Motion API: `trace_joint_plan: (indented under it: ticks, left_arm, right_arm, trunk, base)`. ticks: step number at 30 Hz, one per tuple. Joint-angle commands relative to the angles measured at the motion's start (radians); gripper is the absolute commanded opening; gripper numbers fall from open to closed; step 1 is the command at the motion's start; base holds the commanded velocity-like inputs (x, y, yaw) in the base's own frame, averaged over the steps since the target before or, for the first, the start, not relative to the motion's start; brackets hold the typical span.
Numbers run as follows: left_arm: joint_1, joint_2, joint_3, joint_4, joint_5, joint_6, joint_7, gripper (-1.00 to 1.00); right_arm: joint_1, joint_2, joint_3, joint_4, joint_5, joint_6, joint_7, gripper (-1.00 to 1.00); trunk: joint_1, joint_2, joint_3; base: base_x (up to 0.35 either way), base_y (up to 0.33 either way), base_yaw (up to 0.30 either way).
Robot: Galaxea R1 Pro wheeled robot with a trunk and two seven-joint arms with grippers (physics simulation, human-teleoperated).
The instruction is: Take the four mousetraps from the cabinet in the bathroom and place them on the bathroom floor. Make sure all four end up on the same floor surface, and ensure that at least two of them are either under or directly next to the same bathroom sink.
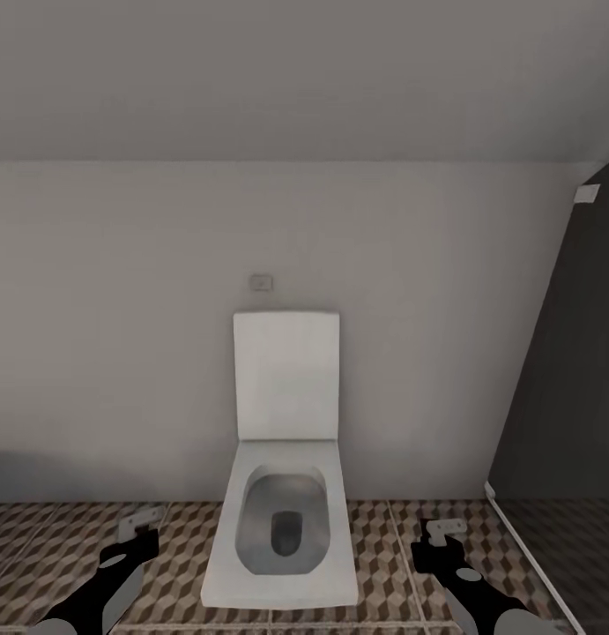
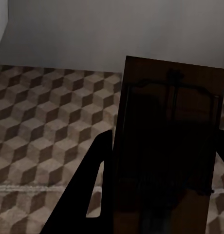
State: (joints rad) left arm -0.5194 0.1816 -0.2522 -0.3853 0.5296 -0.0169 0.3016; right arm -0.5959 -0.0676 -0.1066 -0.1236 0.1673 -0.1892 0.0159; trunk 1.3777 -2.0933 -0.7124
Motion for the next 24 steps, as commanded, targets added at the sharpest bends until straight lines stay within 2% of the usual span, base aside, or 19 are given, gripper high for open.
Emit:
trace_joint_plan:
  ticks: [1, 24]
  left_arm:
    - [-0.001, 0.001, -0.009, -0.001, 0.009, -0.002, 0.007, -1.00]
    - [-0.001, 0.001, -0.010, -0.001, 0.009, -0.002, 0.007, -1.00]
  right_arm:
    - [-0.001, 0.000, -0.009, 0.001, 0.008, -0.004, 0.004, -1.00]
    - [-0.001, 0.000, -0.008, 0.001, 0.008, -0.003, 0.004, -1.00]
  trunk:
    - [0.004, -0.008, -0.004]
    - [0.092, -0.169, -0.076]
  base:
    - [0.000, 0.000, 0.000]
    - [0.000, 0.000, 0.000]
